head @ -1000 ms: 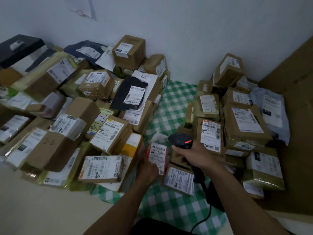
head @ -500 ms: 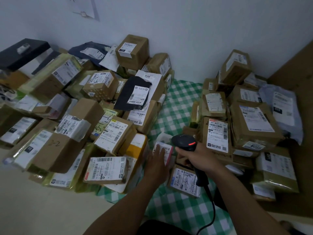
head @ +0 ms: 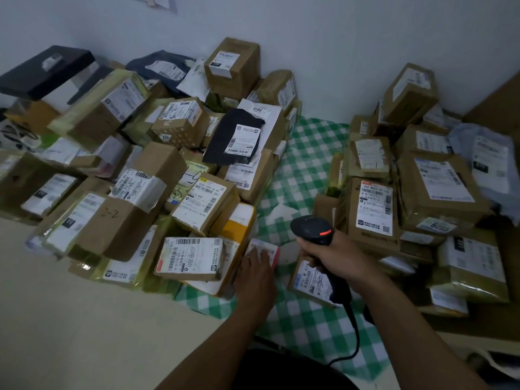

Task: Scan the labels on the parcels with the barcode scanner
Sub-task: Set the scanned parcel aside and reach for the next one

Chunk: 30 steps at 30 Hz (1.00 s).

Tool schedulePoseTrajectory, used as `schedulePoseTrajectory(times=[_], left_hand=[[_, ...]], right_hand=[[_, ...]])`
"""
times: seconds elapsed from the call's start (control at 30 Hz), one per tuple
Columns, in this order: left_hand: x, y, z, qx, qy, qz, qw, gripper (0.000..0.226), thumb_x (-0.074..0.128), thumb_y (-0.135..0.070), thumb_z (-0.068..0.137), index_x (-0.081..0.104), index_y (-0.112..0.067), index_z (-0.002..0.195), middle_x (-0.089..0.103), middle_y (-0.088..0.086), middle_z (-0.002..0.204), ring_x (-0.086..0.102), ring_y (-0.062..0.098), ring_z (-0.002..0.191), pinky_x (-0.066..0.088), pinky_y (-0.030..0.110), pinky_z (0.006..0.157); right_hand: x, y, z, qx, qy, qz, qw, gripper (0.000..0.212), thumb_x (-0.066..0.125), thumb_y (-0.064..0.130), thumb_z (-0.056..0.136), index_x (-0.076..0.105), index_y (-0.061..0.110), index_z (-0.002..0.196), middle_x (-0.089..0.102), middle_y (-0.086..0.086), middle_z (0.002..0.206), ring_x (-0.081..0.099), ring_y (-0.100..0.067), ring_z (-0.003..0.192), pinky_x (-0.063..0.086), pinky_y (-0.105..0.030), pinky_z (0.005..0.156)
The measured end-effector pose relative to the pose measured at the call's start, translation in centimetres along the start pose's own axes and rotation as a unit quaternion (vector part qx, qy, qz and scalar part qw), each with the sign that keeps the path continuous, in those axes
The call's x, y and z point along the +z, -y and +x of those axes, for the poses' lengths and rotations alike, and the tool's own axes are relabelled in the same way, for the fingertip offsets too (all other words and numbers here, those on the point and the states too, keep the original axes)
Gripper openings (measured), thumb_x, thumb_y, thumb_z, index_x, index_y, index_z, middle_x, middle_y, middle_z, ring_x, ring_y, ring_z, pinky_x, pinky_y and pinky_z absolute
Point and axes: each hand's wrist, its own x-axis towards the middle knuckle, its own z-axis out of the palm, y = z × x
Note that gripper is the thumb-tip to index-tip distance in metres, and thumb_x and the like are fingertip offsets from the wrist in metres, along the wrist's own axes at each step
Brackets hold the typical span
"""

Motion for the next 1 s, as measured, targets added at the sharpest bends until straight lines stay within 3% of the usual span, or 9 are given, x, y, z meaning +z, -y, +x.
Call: schedulePoseTrajectory(times=[0.1,0.2,0.27,0.37,0.43,0.63,0.77,0.87,1.0], left_hand=[[-0.2,0.0,0.1,-0.008,-0.027,-0.016,0.999,0.055,0.073,-0.014,0.072,0.065,-0.009,0.126,0.063,0.016,0.126,0.063,0.032,0.105,0.055,0.038,0.078],[-0.1,-0.3,0.2,0.045,-0.034,-0.072,0.996,0.067,0.06,-0.013,0.087,0.038,-0.016,0.15,0.032,0.016,0.157,0.035,0.035,0.139,0.043,0.044,0.106],[-0.3,-0.7,0.7,0.117,-0.005,-0.148,0.982,0.074,0.064,-0.018,0.09,0.029,-0.02,0.155,0.02,0.009,0.161,0.02,0.031,0.145,0.037,0.046,0.114],[-0.8,-2.6,1.9,0.227,0.044,-0.149,0.962,0.092,0.08,-0.028,0.083,0.026,-0.018,0.158,0.026,0.006,0.161,0.022,0.026,0.146,0.031,0.045,0.12],[-0.9,-3.8,2.6,0.25,0.091,-0.099,0.959,0.098,0.083,-0.028,0.082,0.024,-0.016,0.159,0.024,0.008,0.163,0.023,0.028,0.149,0.022,0.041,0.123],[-0.1,-4.1,3.3,0.255,0.091,-0.058,0.961,0.083,0.081,-0.02,0.082,0.037,-0.022,0.152,0.02,0.005,0.161,0.044,0.031,0.134,0.036,0.042,0.114],[1.4,-3.6,2.2,0.264,0.092,-0.018,0.96,0.087,0.08,-0.041,0.084,0.033,-0.036,0.156,0.007,0.004,0.166,0.022,0.033,0.144,0.023,0.053,0.122],[1.4,-3.7,1.9,0.287,0.078,-0.012,0.955,0.073,0.077,-0.047,0.086,0.046,-0.032,0.15,0.019,0.003,0.164,0.023,0.029,0.145,0.03,0.051,0.119],[0.9,-3.6,2.1,0.25,0.123,-0.122,0.953,0.08,0.089,-0.03,0.075,0.046,-0.025,0.142,0.047,0.001,0.147,0.049,0.024,0.132,0.046,0.043,0.109]], right_hand=[[-0.3,-0.2,-0.4,-0.001,-0.016,0.009,1.0,0.016,0.075,0.033,0.094,0.074,0.02,0.103,0.077,0.001,0.079,0.067,-0.01,0.064,0.051,-0.03,0.064],[-1.0,-0.3,-1.3,-0.002,-0.048,0.023,0.999,0.012,0.076,0.033,0.093,0.073,0.026,0.102,0.078,0.001,0.081,0.068,-0.009,0.063,0.051,-0.028,0.062],[-1.7,-0.6,-1.7,-0.002,-0.064,0.028,0.998,0.012,0.076,0.034,0.092,0.073,0.028,0.102,0.079,0.001,0.085,0.069,-0.01,0.065,0.052,-0.027,0.062],[-2.5,-1.2,-2.2,0.0,-0.087,0.035,0.996,0.019,0.077,0.034,0.091,0.074,0.026,0.107,0.079,0.001,0.087,0.072,-0.014,0.069,0.052,-0.027,0.06],[-3.0,-1.5,-2.5,0.001,-0.1,0.037,0.994,0.018,0.077,0.032,0.091,0.075,0.022,0.106,0.079,-0.001,0.086,0.073,-0.018,0.073,0.054,-0.028,0.063],[-4.0,-2.5,-3.0,0.016,-0.11,0.046,0.993,0.015,0.077,0.029,0.092,0.074,0.016,0.098,0.078,-0.003,0.081,0.067,-0.01,0.06,0.049,-0.025,0.057],[-3.9,-3.0,-2.9,0.017,-0.101,0.048,0.994,0.014,0.076,0.031,0.092,0.074,0.02,0.102,0.078,-0.003,0.084,0.067,-0.011,0.061,0.049,-0.03,0.062],[-3.9,-3.3,-2.9,0.017,-0.098,0.058,0.993,0.019,0.077,0.031,0.092,0.07,0.027,0.11,0.079,-0.003,0.086,0.066,-0.013,0.063,0.05,-0.031,0.064],[-4.0,-3.5,-3.0,0.019,-0.096,0.063,0.993,0.024,0.078,0.031,0.091,0.069,0.028,0.113,0.08,-0.004,0.087,0.067,-0.014,0.063,0.049,-0.031,0.064]])
